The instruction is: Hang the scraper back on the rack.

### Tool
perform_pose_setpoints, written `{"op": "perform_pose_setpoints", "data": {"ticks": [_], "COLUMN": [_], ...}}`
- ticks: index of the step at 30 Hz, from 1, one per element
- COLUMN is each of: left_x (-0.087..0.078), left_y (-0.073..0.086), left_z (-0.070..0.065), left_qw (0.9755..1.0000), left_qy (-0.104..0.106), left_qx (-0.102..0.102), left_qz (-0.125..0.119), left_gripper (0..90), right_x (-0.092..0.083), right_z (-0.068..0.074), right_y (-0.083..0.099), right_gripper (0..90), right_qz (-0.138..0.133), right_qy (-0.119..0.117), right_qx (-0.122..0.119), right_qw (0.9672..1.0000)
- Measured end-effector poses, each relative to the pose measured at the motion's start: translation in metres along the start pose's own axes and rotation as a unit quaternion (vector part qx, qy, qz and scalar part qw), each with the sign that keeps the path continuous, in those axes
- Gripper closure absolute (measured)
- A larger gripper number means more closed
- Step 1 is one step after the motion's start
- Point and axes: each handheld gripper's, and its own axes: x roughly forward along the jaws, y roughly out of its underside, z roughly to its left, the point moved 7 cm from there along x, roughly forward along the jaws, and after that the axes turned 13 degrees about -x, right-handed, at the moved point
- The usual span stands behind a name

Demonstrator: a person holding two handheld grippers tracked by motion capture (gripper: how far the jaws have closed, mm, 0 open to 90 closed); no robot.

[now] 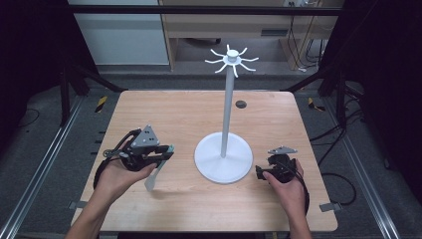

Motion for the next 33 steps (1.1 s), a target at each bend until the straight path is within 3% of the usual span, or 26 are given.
{"op": "perform_pose_setpoints", "data": {"ticks": [9, 12, 22, 33], "left_x": [-0.011, -0.013, -0.014, -0.022], "left_y": [-0.022, -0.028, -0.041, -0.063], "left_z": [-0.008, -0.01, -0.01, -0.018], "left_qw": [0.9996, 0.9993, 0.9989, 0.9982], "left_qy": [0.004, 0.006, 0.006, -0.003], "left_qx": [0.01, 0.003, -0.004, 0.01], "left_qz": [-0.025, -0.036, -0.046, -0.059], "left_gripper": [74.2, 74.2, 74.2, 74.2], "right_x": [0.0, 0.0, 0.0, -0.001], "right_z": [0.0, 0.0, 0.0, -0.002], "right_y": [0.0, 0.0, 0.0, 0.0], "right_gripper": [10.4, 10.4, 10.4, 8.9], "right_qz": [0.0, 0.0, 0.0, -0.003], "right_qy": [0.0, 0.0, 0.0, 0.004], "right_qx": [0.0, 0.0, 0.0, 0.006], "right_qw": [1.0, 1.0, 1.0, 1.0]}}
